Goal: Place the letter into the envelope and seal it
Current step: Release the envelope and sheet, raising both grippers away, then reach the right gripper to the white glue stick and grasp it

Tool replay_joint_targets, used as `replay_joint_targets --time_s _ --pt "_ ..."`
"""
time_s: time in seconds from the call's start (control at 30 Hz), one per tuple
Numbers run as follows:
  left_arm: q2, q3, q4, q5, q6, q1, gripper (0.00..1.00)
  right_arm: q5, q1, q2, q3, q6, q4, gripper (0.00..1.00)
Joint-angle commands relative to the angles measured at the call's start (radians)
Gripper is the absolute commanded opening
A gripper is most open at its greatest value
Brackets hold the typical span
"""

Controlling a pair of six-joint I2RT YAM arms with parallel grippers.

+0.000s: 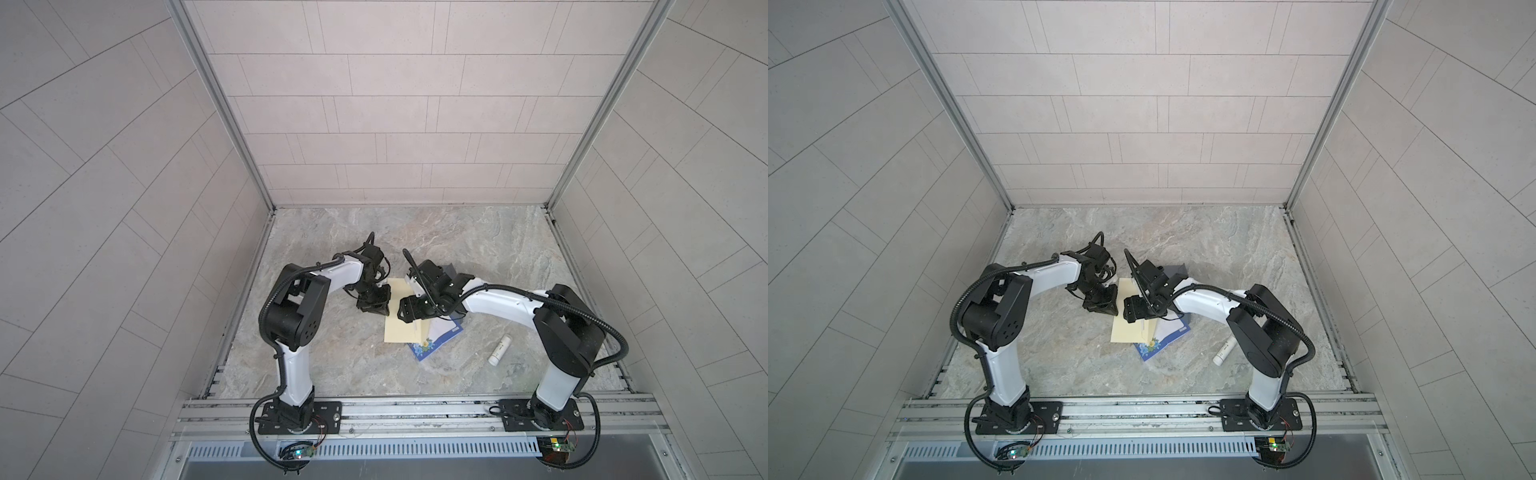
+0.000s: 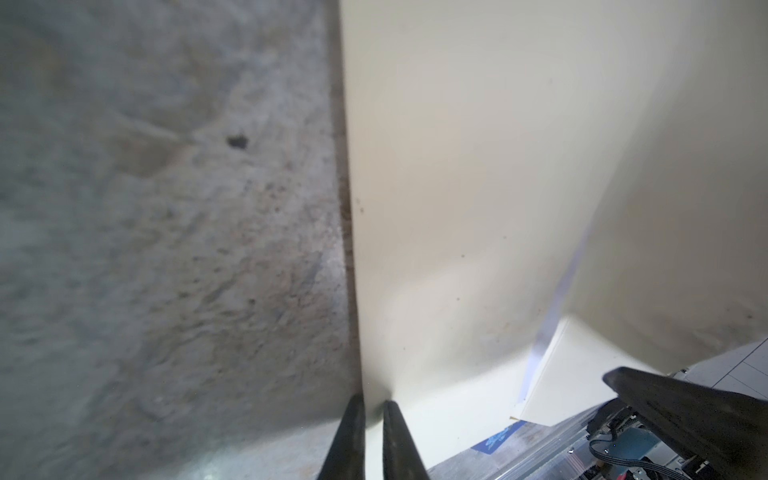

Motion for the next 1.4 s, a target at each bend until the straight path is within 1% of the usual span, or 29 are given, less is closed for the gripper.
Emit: replay_joint_targets --time_s 0.0,0.23,0.33,0.43,0.5,0.57,0.6,0.67,0.73,0.8,0.87,0.93,0.97,1.07,1.23,1.3,1.37 --pt "0.001 -0.015 0.013 -0.03 0.001 -0.005 0.14 -0.036 0.005 0.017 -0.021 0.0 -0.045 0.77" --pt "-0.009 -0.033 0.025 -0.018 -0.003 -0.008 0.14 -0.178 0.005 0.118 -0.023 0.003 0.033 0.76" --pt "-0.012 -0.048 0.041 -0.011 -0.014 -0.011 0.14 -0.207 0.006 0.135 -0.01 -0.005 0.052 0.75" --pt "-0.013 -0.057 0.051 -0.006 -0.021 -0.014 0.14 -0.204 0.007 0.118 -0.007 -0.012 0.072 0.75" --pt "-0.016 -0.056 0.052 -0.007 -0.021 -0.013 0.14 -0.162 0.006 0.099 0.003 -0.018 0.054 0.75" --pt "-0.023 -0.05 0.046 -0.015 -0.021 -0.013 0.14 -0.05 0.006 0.068 0.017 -0.013 0.0 0.75" --pt "-0.031 -0.043 0.04 -0.028 -0.019 -0.014 0.15 0.034 0.008 0.041 0.02 0.0 -0.025 0.75" --pt "-0.048 -0.023 0.019 -0.07 -0.01 -0.013 0.23 0.182 0.009 -0.031 0.008 0.028 -0.063 0.76" --pt "-0.075 0.01 -0.017 -0.15 -0.001 -0.014 0.33 0.331 0.01 -0.123 -0.017 0.06 -0.098 0.77" --pt "-0.113 0.031 -0.026 -0.22 -0.003 -0.013 0.37 0.486 0.008 -0.203 -0.041 0.121 -0.164 0.78" --pt "-0.156 0.039 -0.01 -0.267 -0.017 -0.013 0.42 0.637 -0.004 -0.265 -0.064 0.218 -0.283 0.78" --pt "-0.2 0.037 0.019 -0.298 -0.032 -0.014 0.46 0.715 -0.028 -0.328 -0.117 0.327 -0.376 0.79" --pt "-0.212 0.036 0.034 -0.297 -0.038 -0.014 0.49 0.729 -0.045 -0.353 -0.146 0.383 -0.413 0.8" --pt "-0.256 0.023 0.08 -0.275 -0.052 -0.016 0.53 0.703 -0.098 -0.461 -0.277 0.48 -0.453 0.8" --pt "-0.296 -0.002 0.125 -0.26 -0.081 -0.02 0.54 0.61 -0.176 -0.663 -0.483 0.546 -0.463 0.8" --pt "-0.296 -0.003 0.125 -0.248 -0.083 -0.022 0.54 0.605 -0.181 -0.74 -0.565 0.579 -0.462 0.79" --pt "-0.293 -0.001 0.125 -0.242 -0.081 -0.022 0.54 0.602 -0.184 -0.817 -0.618 0.584 -0.456 0.79"
